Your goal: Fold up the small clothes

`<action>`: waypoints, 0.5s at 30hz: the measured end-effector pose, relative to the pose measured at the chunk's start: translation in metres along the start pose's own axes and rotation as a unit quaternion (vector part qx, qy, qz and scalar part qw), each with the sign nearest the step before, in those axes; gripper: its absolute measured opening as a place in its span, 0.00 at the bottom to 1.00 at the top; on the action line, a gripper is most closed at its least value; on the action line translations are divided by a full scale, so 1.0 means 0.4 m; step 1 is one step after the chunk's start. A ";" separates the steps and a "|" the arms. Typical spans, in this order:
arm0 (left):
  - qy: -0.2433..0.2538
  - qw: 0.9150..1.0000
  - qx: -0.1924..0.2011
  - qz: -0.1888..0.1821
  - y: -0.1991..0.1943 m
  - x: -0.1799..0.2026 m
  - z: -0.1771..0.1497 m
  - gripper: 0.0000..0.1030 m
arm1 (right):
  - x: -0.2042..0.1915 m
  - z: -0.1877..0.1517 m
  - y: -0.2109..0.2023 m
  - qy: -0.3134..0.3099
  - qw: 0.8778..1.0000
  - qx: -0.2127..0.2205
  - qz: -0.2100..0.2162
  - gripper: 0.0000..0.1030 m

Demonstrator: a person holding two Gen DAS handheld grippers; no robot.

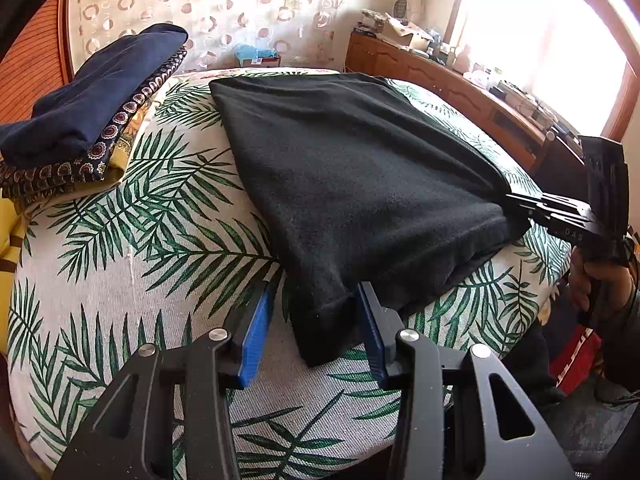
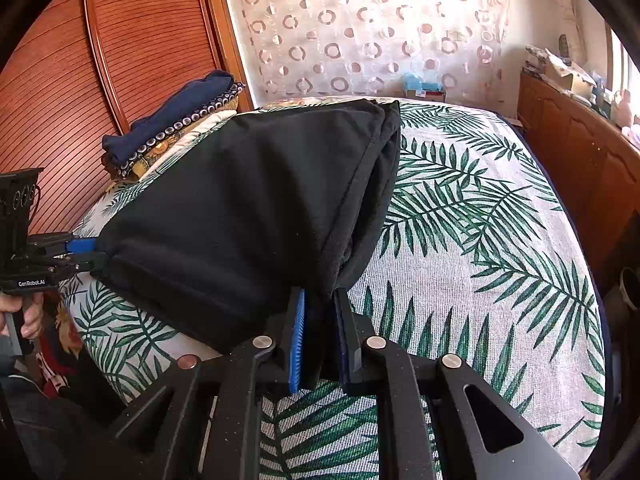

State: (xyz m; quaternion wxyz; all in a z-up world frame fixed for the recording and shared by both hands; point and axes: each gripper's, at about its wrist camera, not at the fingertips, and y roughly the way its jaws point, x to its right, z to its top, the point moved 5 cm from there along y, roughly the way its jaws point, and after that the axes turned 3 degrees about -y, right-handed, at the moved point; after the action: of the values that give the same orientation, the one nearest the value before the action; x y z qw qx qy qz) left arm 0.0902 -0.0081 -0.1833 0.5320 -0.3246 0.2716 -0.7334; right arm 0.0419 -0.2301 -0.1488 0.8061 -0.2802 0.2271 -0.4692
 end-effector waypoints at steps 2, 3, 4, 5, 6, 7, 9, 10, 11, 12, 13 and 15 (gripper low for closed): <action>0.001 1.000 0.006 0.004 -0.001 0.002 -0.003 0.42 | 0.003 -0.002 0.000 0.002 1.000 0.000 0.001 0.17; 0.004 1.000 0.008 0.006 -0.002 0.005 -0.005 0.42 | 0.003 -0.002 0.000 0.003 1.000 0.001 0.002 0.18; 0.008 1.000 0.009 0.004 -0.002 0.009 -0.005 0.40 | 0.005 -0.003 -0.001 0.004 1.000 0.001 0.005 0.18; 0.013 1.000 0.009 -0.004 -0.002 0.016 -0.007 0.27 | 0.007 -0.003 -0.002 0.005 1.000 0.001 0.007 0.18; 0.015 1.000 0.007 -0.011 -0.002 0.020 -0.008 0.23 | 0.006 -0.003 -0.002 0.005 1.000 0.000 0.009 0.18; 0.014 1.000 0.008 -0.010 -0.002 0.020 -0.007 0.20 | 0.006 -0.003 -0.001 0.004 1.000 -0.002 0.012 0.18; 0.017 1.000 0.006 -0.011 -0.004 0.022 -0.002 0.13 | 0.008 -0.002 -0.001 0.001 1.000 -0.004 0.019 0.14; 0.017 1.000 0.009 -0.014 -0.009 0.023 0.003 0.11 | 0.009 -0.002 -0.001 0.003 1.000 -0.003 0.026 0.11; 0.017 1.000 0.013 -0.016 -0.016 0.024 0.008 0.09 | 0.010 -0.002 -0.004 0.006 0.999 0.001 0.034 0.10; 0.016 1.000 0.017 -0.017 -0.023 0.024 0.013 0.08 | 0.011 -0.001 -0.006 0.008 0.999 0.004 0.037 0.09; 0.013 0.999 0.027 -0.019 -0.036 0.024 0.023 0.08 | 0.013 0.001 -0.010 0.011 0.999 0.009 0.039 0.09; 0.010 0.999 0.041 -0.025 -0.055 0.026 0.043 0.07 | 0.014 0.014 -0.027 0.021 0.998 0.026 0.050 0.08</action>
State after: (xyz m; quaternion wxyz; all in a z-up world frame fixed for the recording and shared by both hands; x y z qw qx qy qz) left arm 0.0878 -0.0128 -0.1539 0.5237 -0.3019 0.2388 -0.7599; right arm 0.0412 -0.2381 -0.1379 0.8306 -0.2372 0.2452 -0.4401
